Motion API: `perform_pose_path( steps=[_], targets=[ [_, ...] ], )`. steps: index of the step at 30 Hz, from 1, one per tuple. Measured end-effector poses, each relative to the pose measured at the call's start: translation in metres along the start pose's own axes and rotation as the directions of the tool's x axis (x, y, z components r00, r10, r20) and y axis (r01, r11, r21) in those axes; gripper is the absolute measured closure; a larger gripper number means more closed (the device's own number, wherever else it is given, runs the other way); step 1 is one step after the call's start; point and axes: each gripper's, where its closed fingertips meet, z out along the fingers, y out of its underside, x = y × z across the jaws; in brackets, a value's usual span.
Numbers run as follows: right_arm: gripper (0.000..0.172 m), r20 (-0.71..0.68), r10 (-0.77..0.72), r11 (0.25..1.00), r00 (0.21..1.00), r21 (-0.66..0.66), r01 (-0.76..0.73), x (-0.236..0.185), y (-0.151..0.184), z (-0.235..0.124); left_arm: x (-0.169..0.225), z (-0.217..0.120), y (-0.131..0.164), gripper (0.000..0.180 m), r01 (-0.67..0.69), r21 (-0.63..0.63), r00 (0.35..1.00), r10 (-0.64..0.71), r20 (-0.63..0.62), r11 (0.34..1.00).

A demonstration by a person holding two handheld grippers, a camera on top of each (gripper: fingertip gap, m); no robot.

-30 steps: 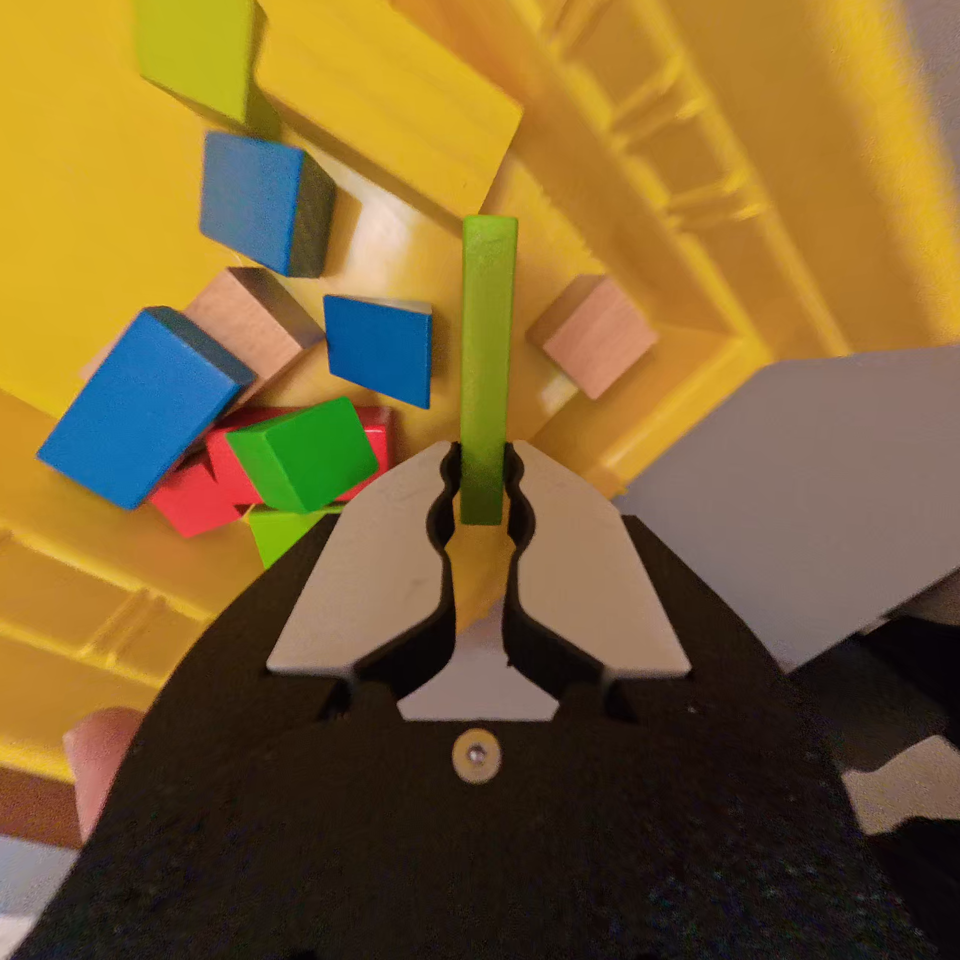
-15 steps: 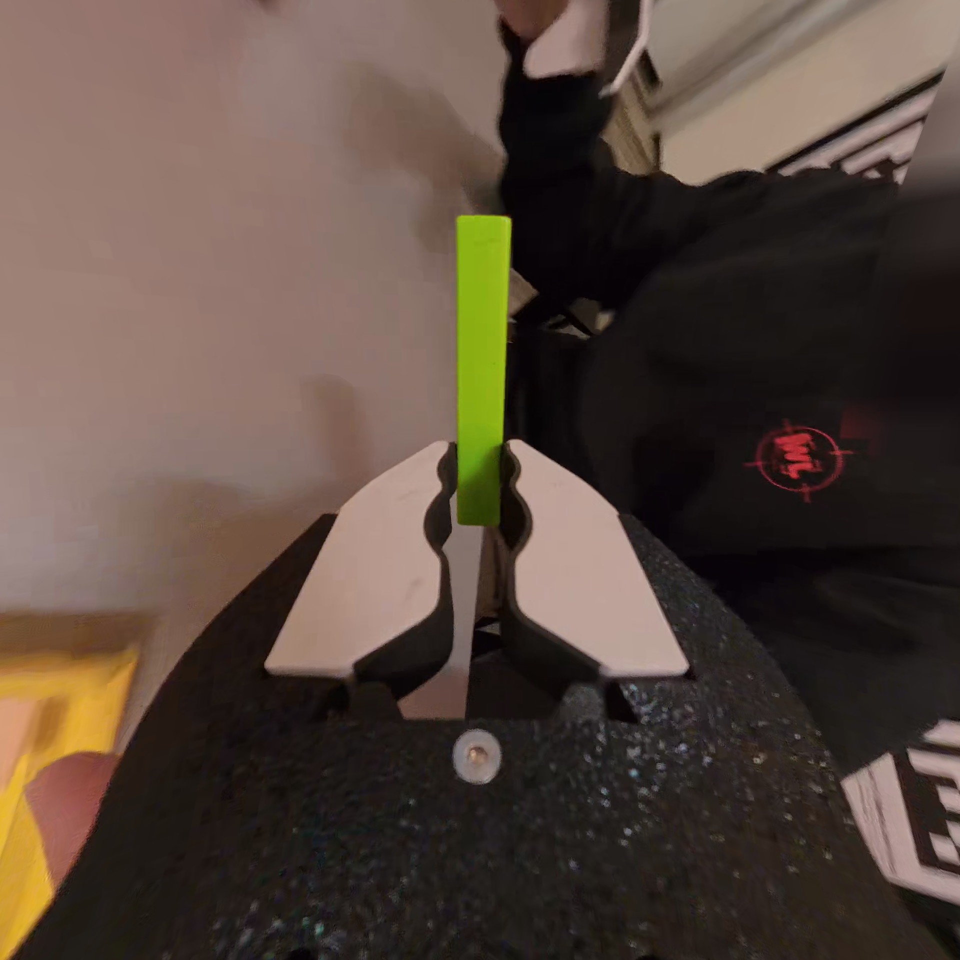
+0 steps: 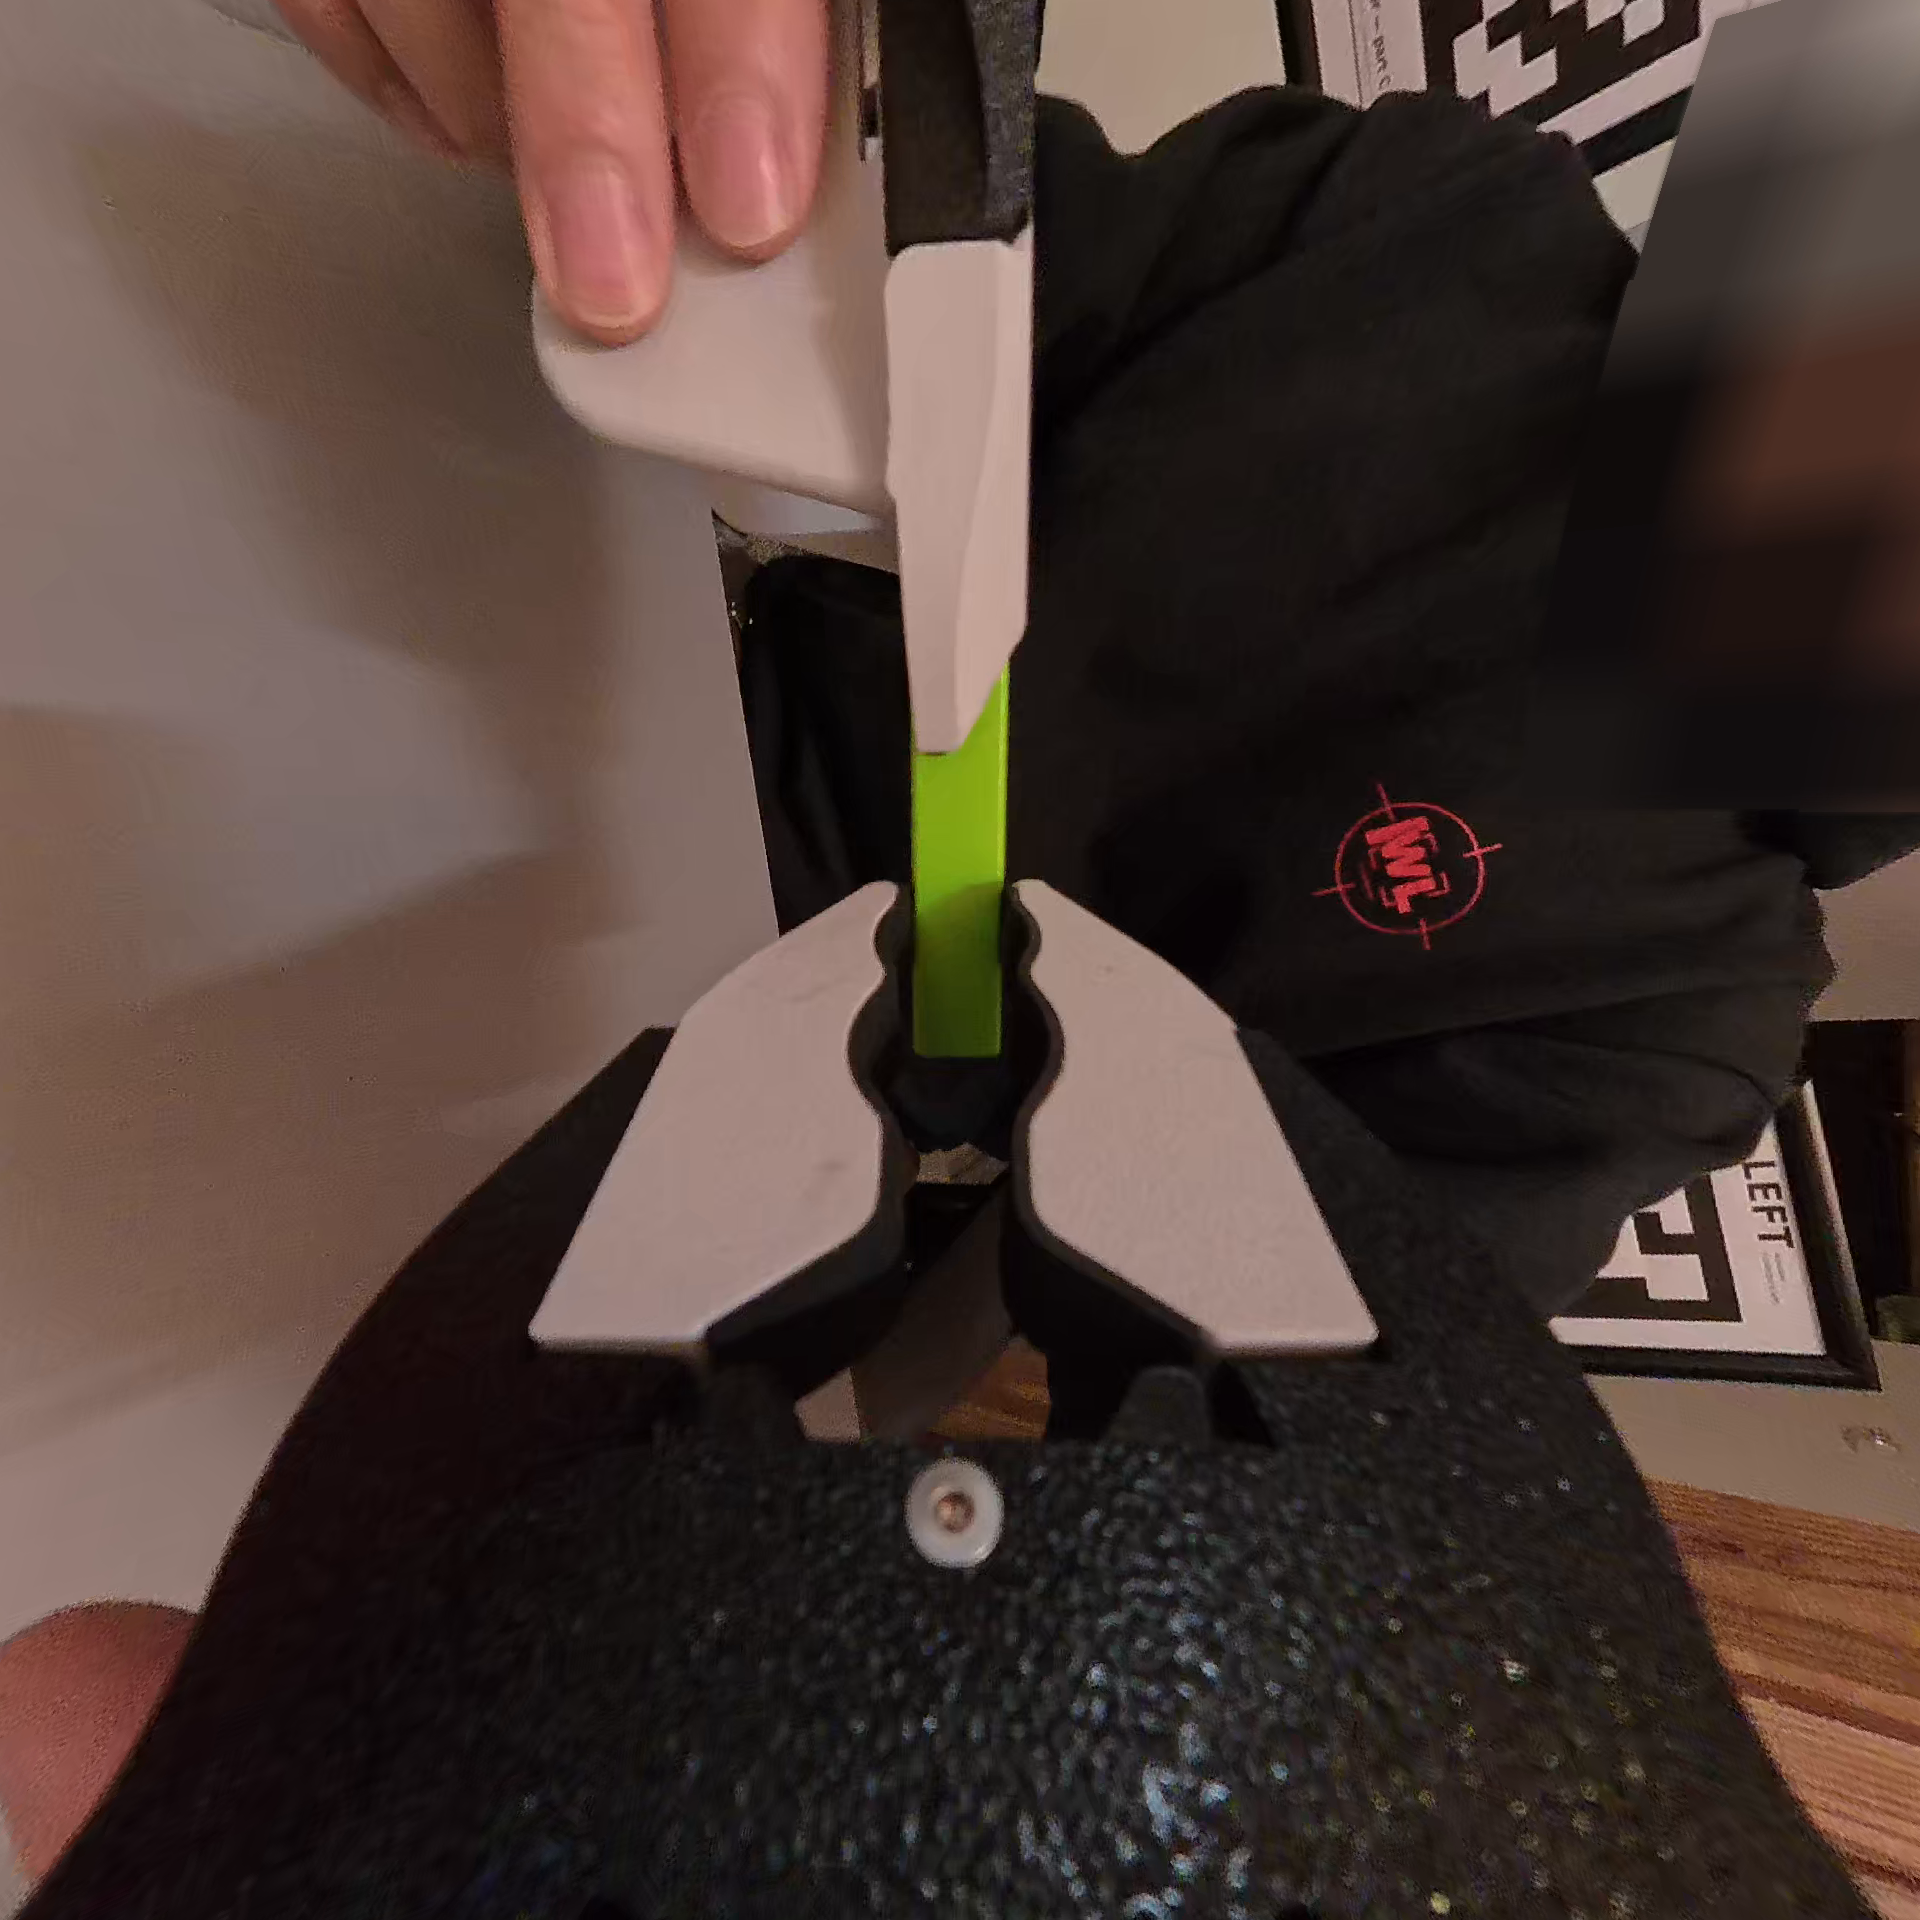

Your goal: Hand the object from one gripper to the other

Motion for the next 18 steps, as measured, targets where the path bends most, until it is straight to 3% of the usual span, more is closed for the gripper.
perform_pose_path(
  steps=[4, 5, 10, 13, 15, 18],
  targets=[
    [0.135, -0.047, -0.001, 1.0, 0.999, -0.003, 0.001, 0.009, -0.003, -0.01, -0.002, -0.009, -0.016, 0.165, -0.037, 0.124, 0.999, 0.035, 0.02, 0.992],
    [0.135, -0.078, 0.009, 1.0, 0.997, -0.007, -0.009, 0.014, -0.002, -0.014, -0.005, -0.014, -0.022, 0.157, -0.043, 0.177, 0.998, 0.035, 0.049, 0.983],
    [0.135, -0.341, 0.068, 0.996, 0.938, -0.033, -0.084, 0.057, 0.009, -0.073, -0.019, -0.054, -0.046, 0.116, -0.211, 0.395, 0.929, 0.058, 0.364, 0.894],
    [0.135, -0.612, 0.15, 0.979, 0.777, -0.017, -0.202, 0.092, 0.028, -0.142, -0.023, -0.08, -0.052, 0.114, -0.396, 0.434, 0.797, 0.068, 0.6, 0.809],
    [0.135, -0.797, 0.197, 0.952, 0.572, 0.015, -0.306, 0.11, 0.052, -0.199, -0.025, -0.092, -0.051, 0.114, -0.506, 0.402, 0.672, 0.056, 0.739, 0.763],
    [0.135, -0.926, 0.275, 0.873, 0.26, 0.127, -0.471, 0.113, 0.096, -0.266, -0.035, -0.103, -0.043, 0.116, -0.597, 0.308, 0.469, 0.011, 0.883, 0.741]
  ],
)
